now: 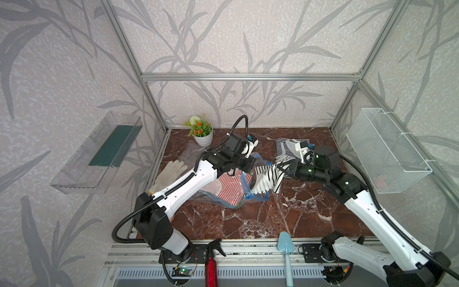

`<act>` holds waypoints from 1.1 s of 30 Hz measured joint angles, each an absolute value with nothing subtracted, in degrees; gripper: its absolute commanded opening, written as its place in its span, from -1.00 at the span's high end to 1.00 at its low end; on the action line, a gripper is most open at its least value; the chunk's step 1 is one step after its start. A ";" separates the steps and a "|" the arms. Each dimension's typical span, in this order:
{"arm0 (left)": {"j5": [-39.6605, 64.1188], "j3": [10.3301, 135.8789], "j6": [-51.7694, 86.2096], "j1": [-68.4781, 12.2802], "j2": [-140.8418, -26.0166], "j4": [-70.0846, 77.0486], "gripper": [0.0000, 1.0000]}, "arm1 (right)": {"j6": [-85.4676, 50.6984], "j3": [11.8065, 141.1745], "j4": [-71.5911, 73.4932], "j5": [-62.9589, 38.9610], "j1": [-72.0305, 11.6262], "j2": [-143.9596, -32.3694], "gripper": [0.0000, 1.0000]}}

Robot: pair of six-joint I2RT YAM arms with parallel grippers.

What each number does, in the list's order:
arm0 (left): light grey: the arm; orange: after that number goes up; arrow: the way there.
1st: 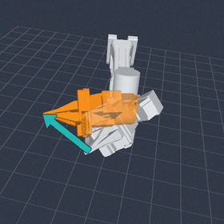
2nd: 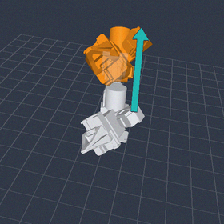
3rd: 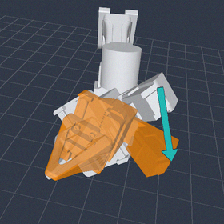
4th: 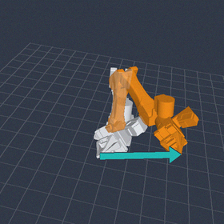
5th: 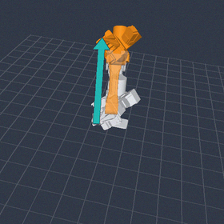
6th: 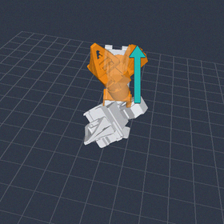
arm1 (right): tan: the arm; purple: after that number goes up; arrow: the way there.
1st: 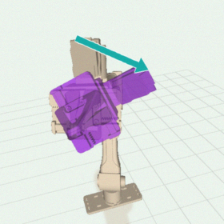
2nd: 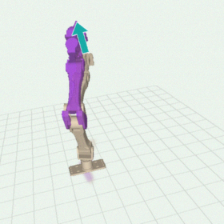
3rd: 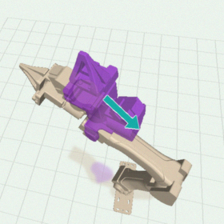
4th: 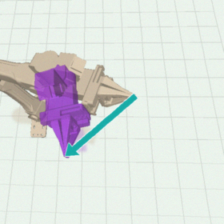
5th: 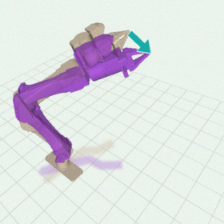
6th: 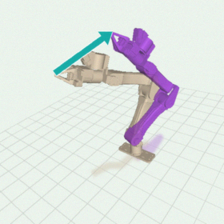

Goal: Take the tank top out of the vacuum bag
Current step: Take out the tank top from the vacuum bag.

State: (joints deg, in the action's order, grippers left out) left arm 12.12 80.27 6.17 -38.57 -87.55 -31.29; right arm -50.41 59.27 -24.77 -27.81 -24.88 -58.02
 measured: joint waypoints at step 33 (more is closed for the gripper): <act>13.39 80.29 7.25 -38.57 -88.20 -31.29 1.00 | -52.73 71.66 -31.64 -38.59 1.65 -56.51 1.00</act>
State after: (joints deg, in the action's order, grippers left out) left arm 13.39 80.29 7.25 -38.57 -88.20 -31.29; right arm -52.73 71.66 -31.64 -38.59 1.65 -56.51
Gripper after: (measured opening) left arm 0.047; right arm 0.063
